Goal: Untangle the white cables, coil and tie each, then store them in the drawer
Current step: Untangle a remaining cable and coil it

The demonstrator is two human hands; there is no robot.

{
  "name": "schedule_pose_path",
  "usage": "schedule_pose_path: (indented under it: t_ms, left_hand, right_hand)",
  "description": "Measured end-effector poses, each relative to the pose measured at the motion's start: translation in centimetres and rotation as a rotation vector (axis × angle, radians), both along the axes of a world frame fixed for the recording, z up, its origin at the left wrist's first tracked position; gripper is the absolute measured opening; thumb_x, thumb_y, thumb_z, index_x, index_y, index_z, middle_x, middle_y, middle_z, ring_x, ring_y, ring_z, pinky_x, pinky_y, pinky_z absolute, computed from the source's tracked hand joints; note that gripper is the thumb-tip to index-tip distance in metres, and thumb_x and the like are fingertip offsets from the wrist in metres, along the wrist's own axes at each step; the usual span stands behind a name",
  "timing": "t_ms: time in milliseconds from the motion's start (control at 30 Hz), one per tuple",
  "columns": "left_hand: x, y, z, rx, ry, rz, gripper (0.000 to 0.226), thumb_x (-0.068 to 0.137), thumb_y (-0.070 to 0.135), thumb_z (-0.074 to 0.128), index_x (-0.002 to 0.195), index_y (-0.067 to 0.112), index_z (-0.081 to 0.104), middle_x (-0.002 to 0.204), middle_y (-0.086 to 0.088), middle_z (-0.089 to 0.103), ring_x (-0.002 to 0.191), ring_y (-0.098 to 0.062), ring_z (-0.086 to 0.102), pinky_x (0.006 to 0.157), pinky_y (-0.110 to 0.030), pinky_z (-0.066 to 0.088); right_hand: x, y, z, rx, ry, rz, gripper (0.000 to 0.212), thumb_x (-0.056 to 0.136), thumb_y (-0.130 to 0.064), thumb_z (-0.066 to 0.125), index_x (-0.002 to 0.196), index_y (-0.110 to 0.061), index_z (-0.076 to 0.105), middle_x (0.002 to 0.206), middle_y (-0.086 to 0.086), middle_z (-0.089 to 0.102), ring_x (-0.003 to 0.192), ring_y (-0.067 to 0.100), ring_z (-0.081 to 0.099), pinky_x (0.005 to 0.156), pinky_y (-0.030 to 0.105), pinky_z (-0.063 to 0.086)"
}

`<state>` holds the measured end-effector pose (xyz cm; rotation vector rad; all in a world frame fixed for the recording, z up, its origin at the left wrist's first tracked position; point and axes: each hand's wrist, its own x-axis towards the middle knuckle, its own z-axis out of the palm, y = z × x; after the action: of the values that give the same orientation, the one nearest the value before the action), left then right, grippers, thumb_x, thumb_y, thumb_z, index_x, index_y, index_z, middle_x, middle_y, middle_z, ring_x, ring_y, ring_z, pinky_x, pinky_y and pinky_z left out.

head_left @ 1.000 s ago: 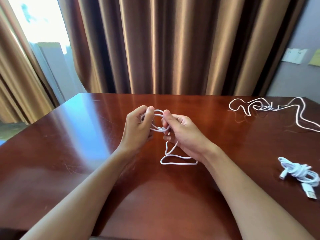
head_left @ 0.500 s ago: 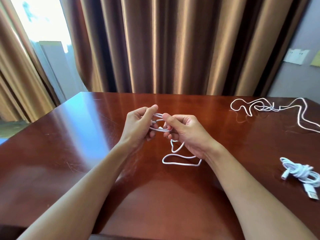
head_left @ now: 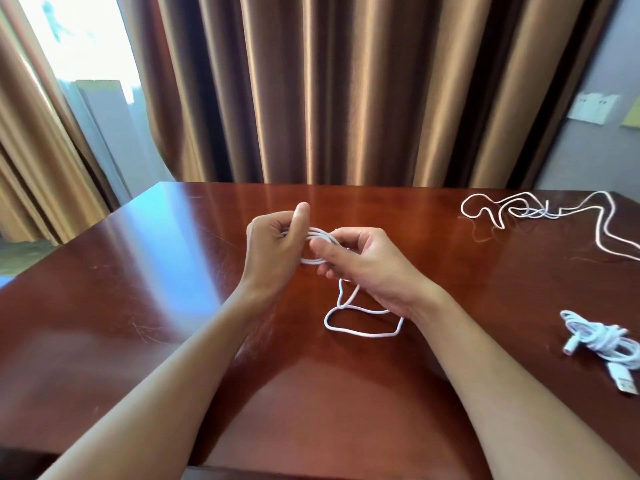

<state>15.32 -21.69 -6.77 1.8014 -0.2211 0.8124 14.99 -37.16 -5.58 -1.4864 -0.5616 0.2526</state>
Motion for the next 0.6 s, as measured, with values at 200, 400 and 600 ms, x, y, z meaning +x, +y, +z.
schedule_pose_path:
  t_ms: [200,400,600]
  left_hand:
    - [0.0,-0.3,0.2,-0.256,-0.015,0.087,0.059,0.101,0.026,0.048,0.056,-0.012,0.044,0.051,-0.03,0.051,0.046,-0.023,0.039,0.041,-0.042,0.032]
    - [0.3,-0.3,-0.1,-0.43,0.071,0.114,0.054,0.098,0.026,0.048,0.055,-0.008,0.041,0.05,-0.027,0.044,0.043,-0.021,0.035,0.042,-0.029,0.029]
    - [-0.3,-2.3,-0.3,-0.777,0.504,-0.215,0.053,0.094,0.01,0.046,0.042,0.016,0.036,0.046,-0.002,0.031,0.037,-0.015,0.032,0.042,-0.019,0.028]
  right_hand:
    - [-0.5,1.0,-0.3,0.139,-0.087,-0.068,0.02,0.079,-0.009,0.08,0.092,0.003,0.07,0.078,0.011,0.073,0.067,0.018,0.07,0.071,0.025,0.059]
    - [-1.0,2.1,-1.1,-0.19,-0.205,-0.175,0.053,0.096,-0.043,0.061,0.074,0.005,0.059,0.057,0.014,0.068,0.042,0.021,0.064,0.042,0.028,0.049]
    - [-0.5,3.4,-2.6,-0.129,-0.582,-0.347,0.049,0.081,-0.038,0.082,0.065,-0.008,0.047,0.086,0.002,0.051,0.07,0.011,0.051,0.062,0.026,0.046]
